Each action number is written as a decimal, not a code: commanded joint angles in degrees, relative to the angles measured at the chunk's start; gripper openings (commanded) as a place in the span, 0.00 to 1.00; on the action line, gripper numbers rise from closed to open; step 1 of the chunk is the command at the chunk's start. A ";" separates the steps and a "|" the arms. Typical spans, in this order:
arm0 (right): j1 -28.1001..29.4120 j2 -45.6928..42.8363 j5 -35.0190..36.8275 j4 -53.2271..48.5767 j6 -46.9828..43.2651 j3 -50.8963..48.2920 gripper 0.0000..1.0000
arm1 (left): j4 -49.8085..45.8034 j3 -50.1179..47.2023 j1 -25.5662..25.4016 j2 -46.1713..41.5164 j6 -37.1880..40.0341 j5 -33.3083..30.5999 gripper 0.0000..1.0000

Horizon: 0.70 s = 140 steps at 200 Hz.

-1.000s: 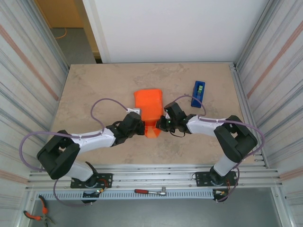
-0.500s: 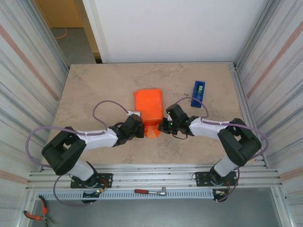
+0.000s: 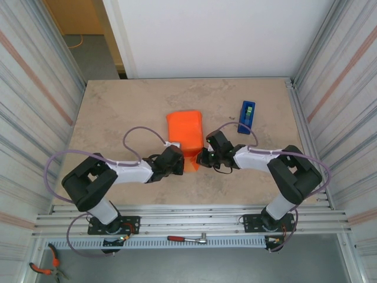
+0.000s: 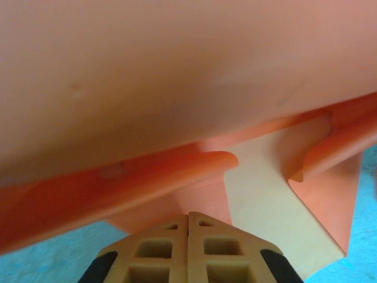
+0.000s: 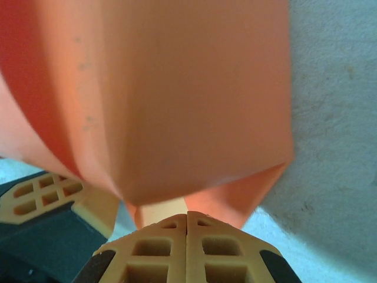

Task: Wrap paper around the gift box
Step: Fold the wrapping paper for the gift box.

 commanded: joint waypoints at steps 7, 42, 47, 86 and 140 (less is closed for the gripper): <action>1.13 2.79 -0.49 0.90 0.62 2.94 0.00 | 0.55 1.29 -1.36 1.39 0.24 -0.72 0.00; 1.68 4.23 -0.74 1.90 0.99 1.95 0.00 | 0.27 0.32 -2.26 0.47 -0.60 -1.16 0.00; 1.66 4.38 -0.70 2.12 1.04 1.70 0.00 | 0.12 0.21 -2.30 0.20 -0.66 -1.28 0.00; 1.66 6.11 -0.93 3.56 1.61 1.10 0.00 | -0.61 0.48 -2.37 -1.46 -0.51 -1.49 0.00; 1.87 5.78 -0.97 3.91 1.99 0.49 0.00 | -0.28 0.82 -3.12 -2.23 -1.13 -1.04 0.00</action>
